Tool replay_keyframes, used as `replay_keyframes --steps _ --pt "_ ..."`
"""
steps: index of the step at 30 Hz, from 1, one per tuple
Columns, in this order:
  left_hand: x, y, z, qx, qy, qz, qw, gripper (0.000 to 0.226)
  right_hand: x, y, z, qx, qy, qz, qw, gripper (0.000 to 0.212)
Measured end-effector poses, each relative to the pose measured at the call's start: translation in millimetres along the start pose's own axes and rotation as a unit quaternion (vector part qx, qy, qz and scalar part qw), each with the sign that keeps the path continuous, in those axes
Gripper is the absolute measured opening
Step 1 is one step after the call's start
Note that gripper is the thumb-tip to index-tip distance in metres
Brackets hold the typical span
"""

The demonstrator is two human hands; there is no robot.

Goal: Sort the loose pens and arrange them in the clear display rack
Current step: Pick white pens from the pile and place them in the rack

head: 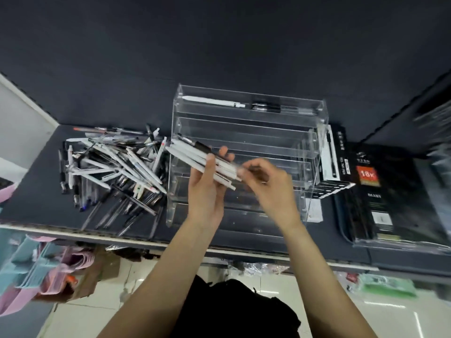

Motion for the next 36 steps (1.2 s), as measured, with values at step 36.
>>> replay_keyframes --steps 36 --pt "-1.7 34.2 -7.3 0.060 -0.125 -0.014 0.990 0.021 107.4 151.0 38.4 0.173 -0.486 0.077 0.853 0.011"
Point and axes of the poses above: each hand's wrist, its own y-axis towards the middle knuckle, its own x-axis out of the back of the hand, z = x × y, the point moved 4 cm from there along y, towards the middle knuckle, and after that the axes turned 3 degrees about -z, right-handed, at the moved point
